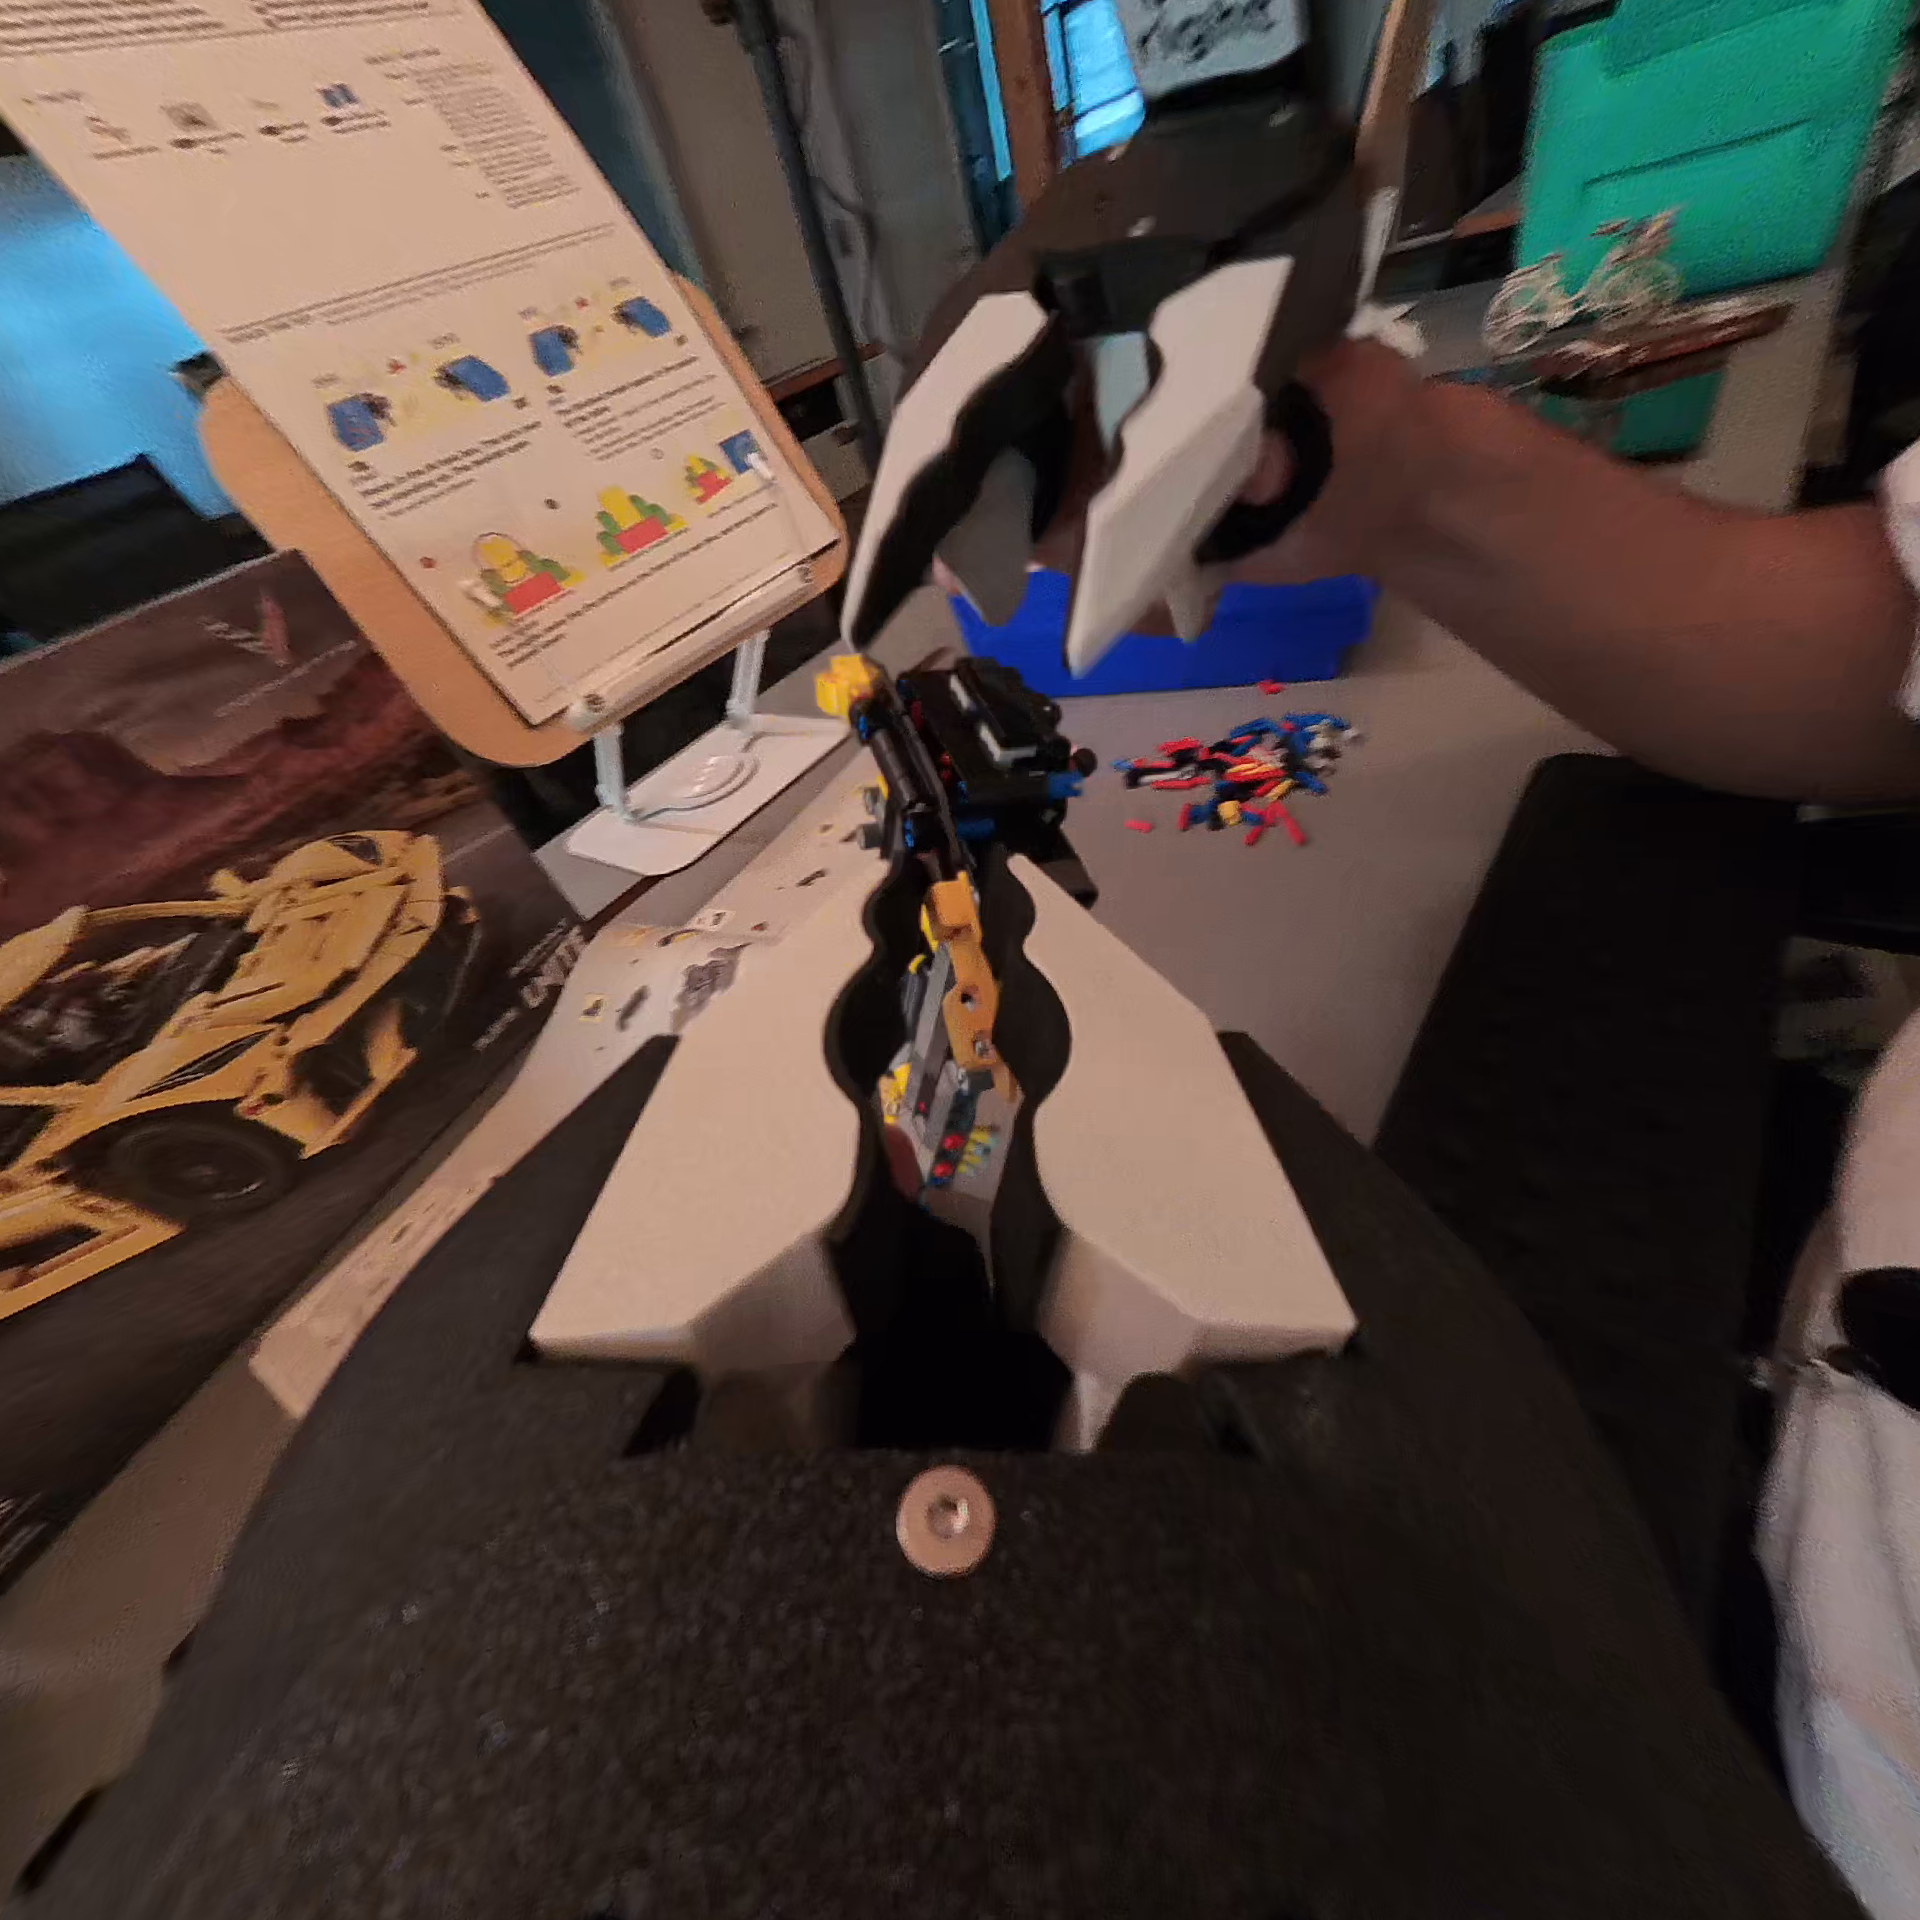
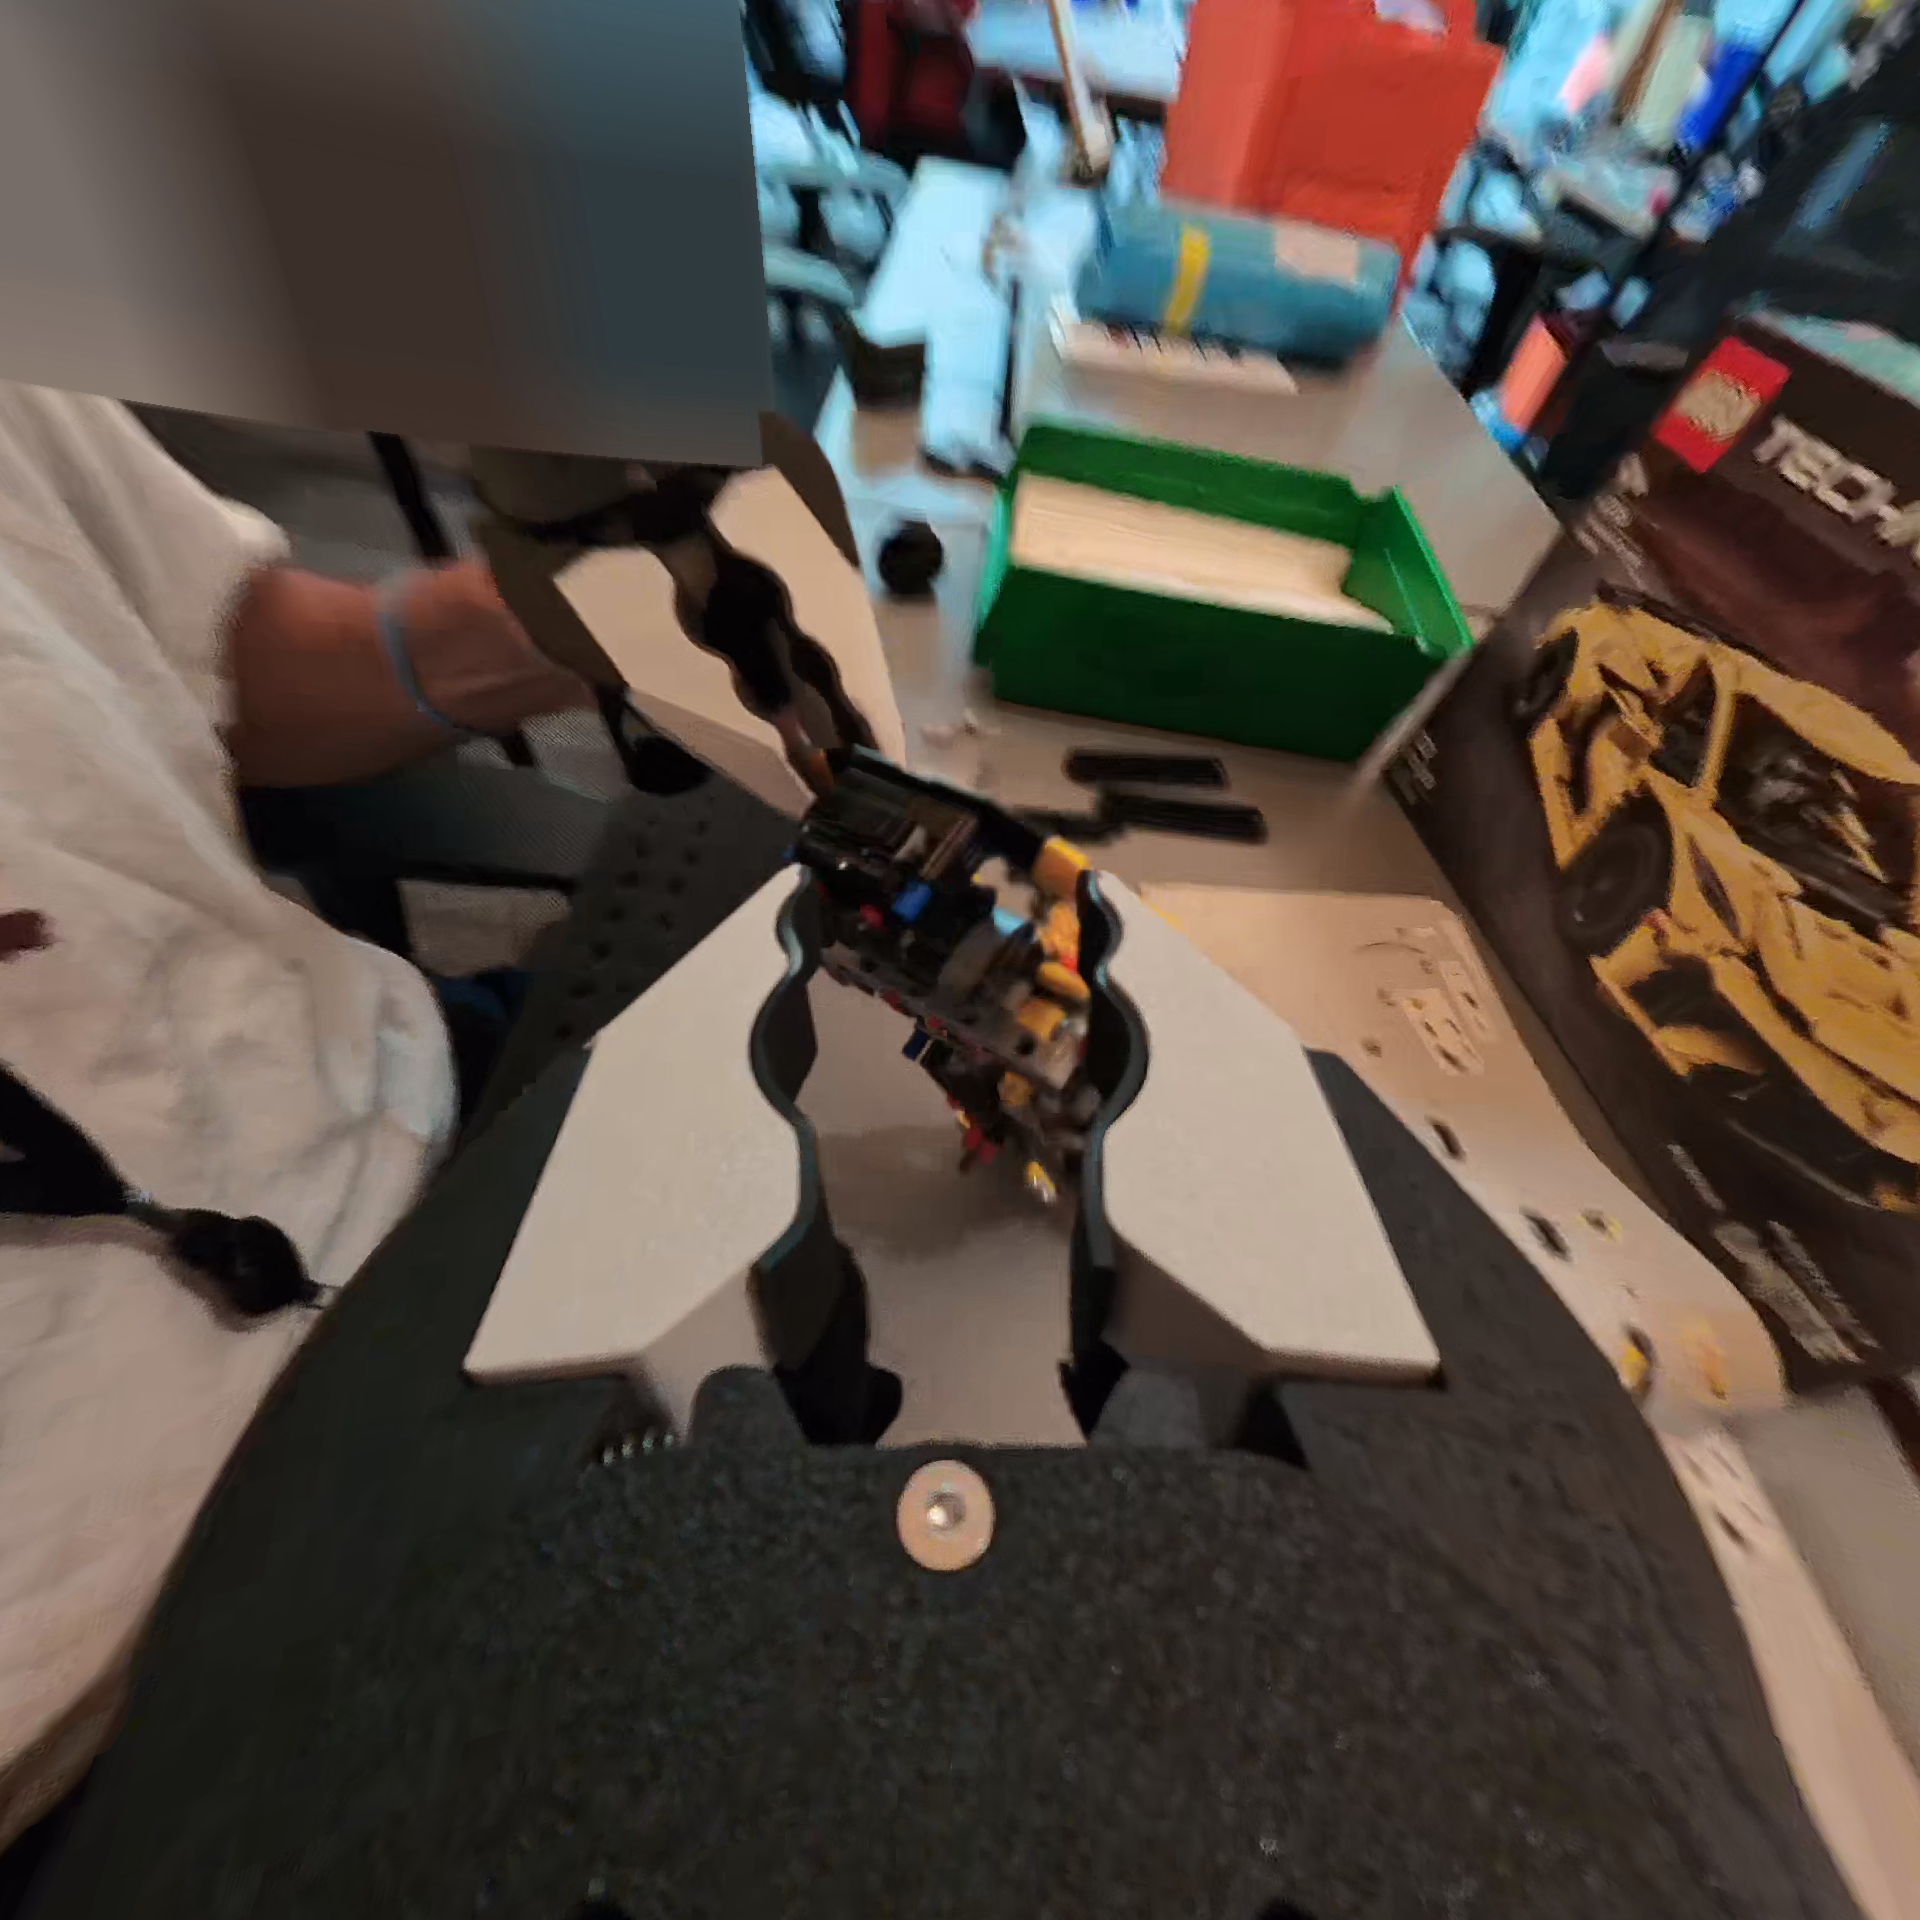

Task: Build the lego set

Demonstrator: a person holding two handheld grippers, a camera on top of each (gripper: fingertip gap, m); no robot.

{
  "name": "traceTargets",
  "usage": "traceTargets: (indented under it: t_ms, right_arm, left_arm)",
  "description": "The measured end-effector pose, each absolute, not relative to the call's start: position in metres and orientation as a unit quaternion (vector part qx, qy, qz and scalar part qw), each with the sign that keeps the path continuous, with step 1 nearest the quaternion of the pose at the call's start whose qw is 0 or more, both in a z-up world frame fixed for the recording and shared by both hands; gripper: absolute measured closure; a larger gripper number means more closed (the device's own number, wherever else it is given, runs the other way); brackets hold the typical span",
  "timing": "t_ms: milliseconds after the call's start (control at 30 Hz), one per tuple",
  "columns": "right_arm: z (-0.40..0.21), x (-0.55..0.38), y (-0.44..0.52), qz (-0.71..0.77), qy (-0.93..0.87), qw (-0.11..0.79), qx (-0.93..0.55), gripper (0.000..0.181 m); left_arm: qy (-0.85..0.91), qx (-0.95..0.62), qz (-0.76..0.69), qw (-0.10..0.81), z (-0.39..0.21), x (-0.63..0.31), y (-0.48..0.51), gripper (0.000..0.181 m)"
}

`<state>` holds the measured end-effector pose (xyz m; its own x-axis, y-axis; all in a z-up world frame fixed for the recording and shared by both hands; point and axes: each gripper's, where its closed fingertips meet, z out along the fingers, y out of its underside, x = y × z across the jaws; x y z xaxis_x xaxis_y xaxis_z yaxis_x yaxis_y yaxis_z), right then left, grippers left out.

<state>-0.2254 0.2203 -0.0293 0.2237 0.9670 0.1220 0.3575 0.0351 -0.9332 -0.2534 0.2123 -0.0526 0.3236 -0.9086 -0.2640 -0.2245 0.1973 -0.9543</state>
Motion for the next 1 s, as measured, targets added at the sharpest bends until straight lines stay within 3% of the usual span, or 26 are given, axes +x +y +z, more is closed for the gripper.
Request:
traceTargets:
  t_ms: [67,233,400,467,567,733,1000]
  right_arm:
    - [-0.011,-0.214,0.22,0.404,-0.517,0.498,-0.566,0.139]
    - [-0.035,-0.212,0.215,0.485,-0.544,0.469,-0.499,0.135]
    - [-0.046,-0.227,0.192,0.523,-0.585,0.419,-0.457,0.153]
    - [-0.053,-0.23,0.189,0.512,-0.602,0.408,-0.457,0.154]
    - [-0.051,-0.228,0.193,0.482,-0.608,0.438,-0.454,0.174]
    - [-0.061,-0.228,0.188,0.359,-0.678,0.431,-0.474,0.173]
    - [-0.079,-0.217,0.165,0.193,-0.764,0.292,-0.542,0.173]
  left_arm:
    - [0.511,-0.552,-0.326,0.573,-0.052,-0.255,0.207,0.172]
    - [0.541,-0.516,-0.391,0.538,-0.054,-0.253,0.193,0.172]
    - [0.554,-0.486,-0.439,0.514,-0.051,-0.253,0.187,0.175]
    - [0.556,-0.485,-0.439,0.513,-0.051,-0.254,0.189,0.175]
    - [0.56,-0.486,-0.439,0.507,-0.053,-0.254,0.19,0.174]
    - [0.589,-0.475,-0.438,0.486,-0.057,-0.255,0.184,0.174]
    - [0.654,-0.455,-0.42,0.435,-0.069,-0.248,0.163,0.174]
